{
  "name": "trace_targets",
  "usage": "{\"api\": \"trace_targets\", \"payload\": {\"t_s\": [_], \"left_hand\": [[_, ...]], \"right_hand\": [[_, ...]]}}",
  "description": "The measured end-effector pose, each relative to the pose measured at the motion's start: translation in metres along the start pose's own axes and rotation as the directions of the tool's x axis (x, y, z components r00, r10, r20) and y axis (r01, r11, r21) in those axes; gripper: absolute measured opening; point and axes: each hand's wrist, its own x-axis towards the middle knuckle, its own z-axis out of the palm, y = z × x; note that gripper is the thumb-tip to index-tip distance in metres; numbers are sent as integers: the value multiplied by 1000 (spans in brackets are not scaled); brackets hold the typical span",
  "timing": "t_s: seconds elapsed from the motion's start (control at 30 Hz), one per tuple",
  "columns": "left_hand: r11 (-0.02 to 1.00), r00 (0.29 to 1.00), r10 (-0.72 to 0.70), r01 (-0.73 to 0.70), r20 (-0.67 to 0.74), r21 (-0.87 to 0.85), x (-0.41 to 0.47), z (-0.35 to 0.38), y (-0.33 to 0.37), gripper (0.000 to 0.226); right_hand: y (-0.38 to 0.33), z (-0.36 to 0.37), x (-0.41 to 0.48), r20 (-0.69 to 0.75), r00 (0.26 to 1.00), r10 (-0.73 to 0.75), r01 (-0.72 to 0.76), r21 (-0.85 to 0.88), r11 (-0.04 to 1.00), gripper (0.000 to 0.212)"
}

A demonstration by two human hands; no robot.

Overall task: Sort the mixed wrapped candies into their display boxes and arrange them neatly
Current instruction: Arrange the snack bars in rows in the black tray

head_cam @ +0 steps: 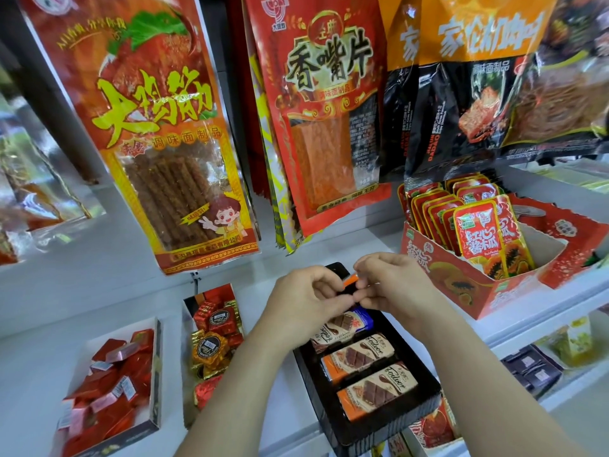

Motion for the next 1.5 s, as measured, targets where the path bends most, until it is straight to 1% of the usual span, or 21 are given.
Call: {"api": "trace_targets", "payload": {"t_s": [0.07,0.1,0.13,0.23,0.27,0.3,0.37,0.4,0.47,0.53,0.57,0.63,0.73,0.83,0.9,0.97,1.07,1.17,1.27,1.5], "left_hand": [[975,997,37,-21,-68,223,0,4,-4,24],[961,995,56,-32,-81,276,0,4,-4,26],[957,995,63,-37,-79,289,0,3,-5,25],[981,996,28,-12,-80,193,-1,-2,-8,13],[988,996,16,-2,-90,151,-1,-4,-9,11],[995,996,2,7,-92,102,0,-6,-10,12],[1000,998,-25,25,-57,-2,1,-10,-12,17],[998,999,-34,33,-23,-45,2,-11,-13,21],[989,998,-50,55,37,-137,2,-13,-13,28],[975,997,-61,70,53,-208,1,-14,-12,33],[974,997,-64,73,50,-217,0,-15,-12,37],[981,997,-76,80,29,-175,-1,-15,-10,44],[992,995,-92,88,-43,-88,0,-15,-13,40],[994,987,-106,102,-124,-38,3,-14,-17,33],[992,979,-114,120,-167,30,3,-15,-17,32],[980,973,-117,146,-198,139,4,-15,-18,35],[937,967,-107,176,-232,302,5,-14,-18,38],[902,968,-102,187,-228,389,6,-11,-21,38],[893,974,-109,185,-201,411,11,-8,-26,37],[865,988,-116,150,-100,479,14,-4,-29,43]], "right_hand": [[-2,-1,-1,-4,1000,16,-16,18,1000,14],[-3,-1,-2,3,1000,27,-27,25,999,13],[-4,-1,-3,17,999,39,-40,34,999,13],[-5,-2,-3,66,994,90,-97,108,989,12],[-6,-4,-2,82,993,91,-101,131,986,14],[-5,-7,-1,90,993,73,-84,119,989,17],[-2,-10,1,106,994,2,-5,31,1000,17],[-1,-10,2,113,993,-26,25,15,1000,15],[3,-9,4,93,995,-46,42,45,998,10],[4,-8,7,47,998,-43,40,75,996,9],[5,-7,8,26,999,-39,37,87,996,10],[5,-8,10,-2,1000,-28,28,109,994,13],[7,-8,10,-42,999,7,-2,99,995,17],[9,-5,9,-74,997,16,-18,-25,1000,24],[10,-2,8,-80,997,3,-12,-115,993,27],[9,-2,9,-96,995,-5,-10,-156,988,25],[6,-7,11,-110,994,-27,-1,-240,971,16],[9,-10,12,-89,996,-27,-5,-339,941,11],[14,-11,13,-31,999,-14,0,-419,908,13],[13,-13,10,96,995,-20,73,-580,811,20]]}}
